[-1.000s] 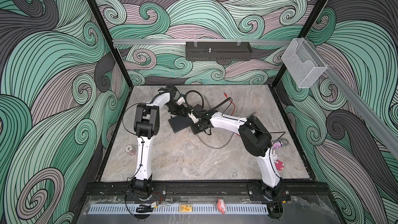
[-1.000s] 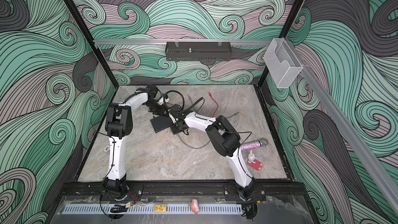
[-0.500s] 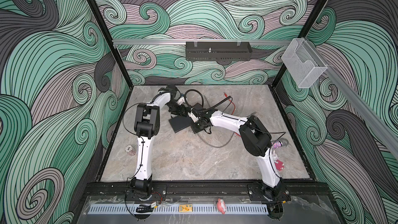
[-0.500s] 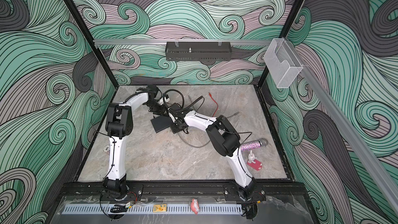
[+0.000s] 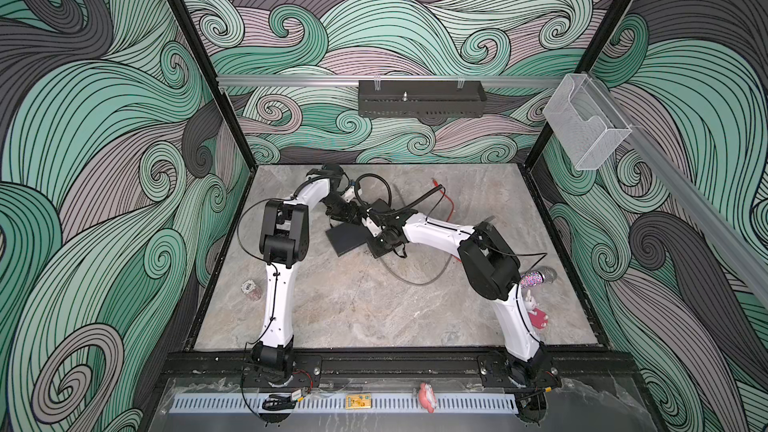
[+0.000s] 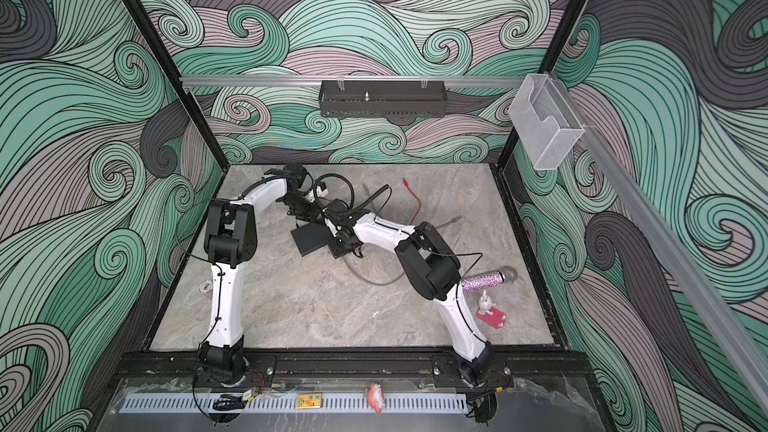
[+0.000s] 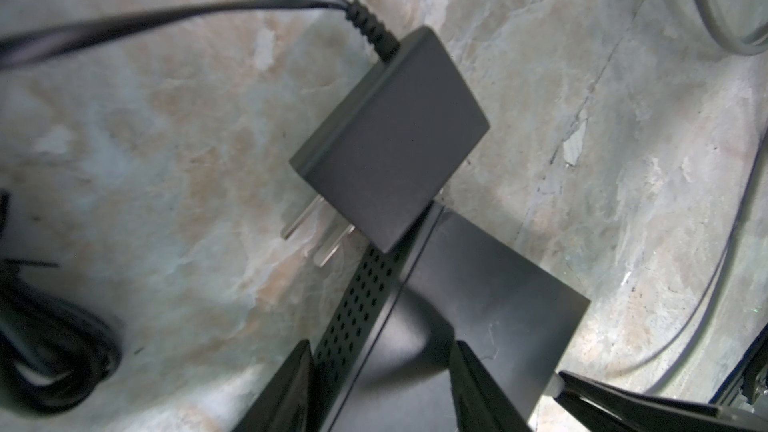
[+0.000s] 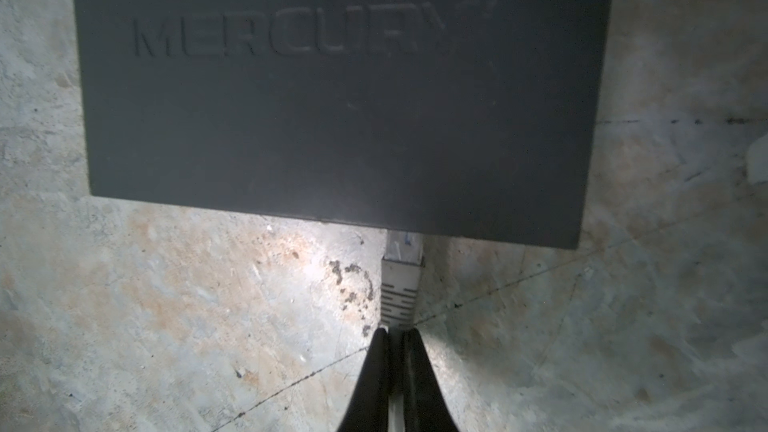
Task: Insert the plug into the switch port
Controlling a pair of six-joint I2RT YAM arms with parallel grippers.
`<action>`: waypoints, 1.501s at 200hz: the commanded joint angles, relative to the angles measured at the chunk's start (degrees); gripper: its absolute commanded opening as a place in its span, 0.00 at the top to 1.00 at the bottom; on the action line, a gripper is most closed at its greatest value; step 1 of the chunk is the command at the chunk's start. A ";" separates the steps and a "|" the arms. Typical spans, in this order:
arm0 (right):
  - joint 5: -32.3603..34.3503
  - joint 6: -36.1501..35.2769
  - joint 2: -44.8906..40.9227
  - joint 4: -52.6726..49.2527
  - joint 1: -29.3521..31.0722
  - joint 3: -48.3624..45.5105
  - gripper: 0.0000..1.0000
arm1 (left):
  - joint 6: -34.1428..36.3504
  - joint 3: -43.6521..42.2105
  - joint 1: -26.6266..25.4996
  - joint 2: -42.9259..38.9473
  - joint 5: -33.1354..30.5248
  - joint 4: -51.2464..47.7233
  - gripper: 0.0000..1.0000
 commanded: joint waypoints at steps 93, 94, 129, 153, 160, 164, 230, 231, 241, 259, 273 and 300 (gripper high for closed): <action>2.83 -2.69 -2.63 5.21 -2.30 1.73 0.91 | 0.85 0.94 -2.16 2.36 1.68 -4.71 0.48; 2.85 -2.69 -2.63 5.16 -2.30 1.74 0.91 | 0.85 0.95 -2.16 2.36 1.68 -4.74 0.48; 3.09 -3.52 -3.50 5.04 -2.28 0.76 0.91 | 0.94 1.38 -2.13 2.45 1.41 -4.88 0.48; 3.92 -4.64 -4.61 4.61 -2.28 -0.57 0.91 | 0.70 2.86 -2.16 3.15 0.81 -5.81 0.48; 4.10 -4.84 -5.00 4.67 -2.30 -1.12 0.91 | 0.61 3.28 -2.15 3.32 0.63 -6.06 0.48; 4.19 -4.96 -5.16 4.67 -2.27 -1.47 0.91 | 0.53 3.41 -2.16 3.34 0.53 -6.08 0.48; 3.74 -5.07 -6.83 5.89 -2.25 -4.40 0.91 | -0.96 7.23 -2.05 4.39 0.11 -7.58 0.43; 3.75 -5.07 -6.80 5.86 -2.27 -4.41 0.91 | -0.98 7.44 -2.02 4.48 0.15 -7.67 0.43; 3.39 -5.02 -6.69 6.12 -2.28 -4.62 0.91 | -1.42 9.16 -2.01 5.35 0.51 -8.53 0.43; 3.32 -4.81 -6.77 6.84 -2.29 -5.55 0.91 | -2.32 11.52 -2.00 6.53 1.21 -9.36 0.42; 3.26 -4.54 -6.81 7.38 -2.29 -6.38 0.91 | -3.25 12.60 -2.00 6.89 1.44 -9.23 0.42; 2.57 -3.93 -6.68 8.26 -2.18 -7.48 0.91 | -5.60 13.52 -1.98 7.46 1.85 -8.28 0.42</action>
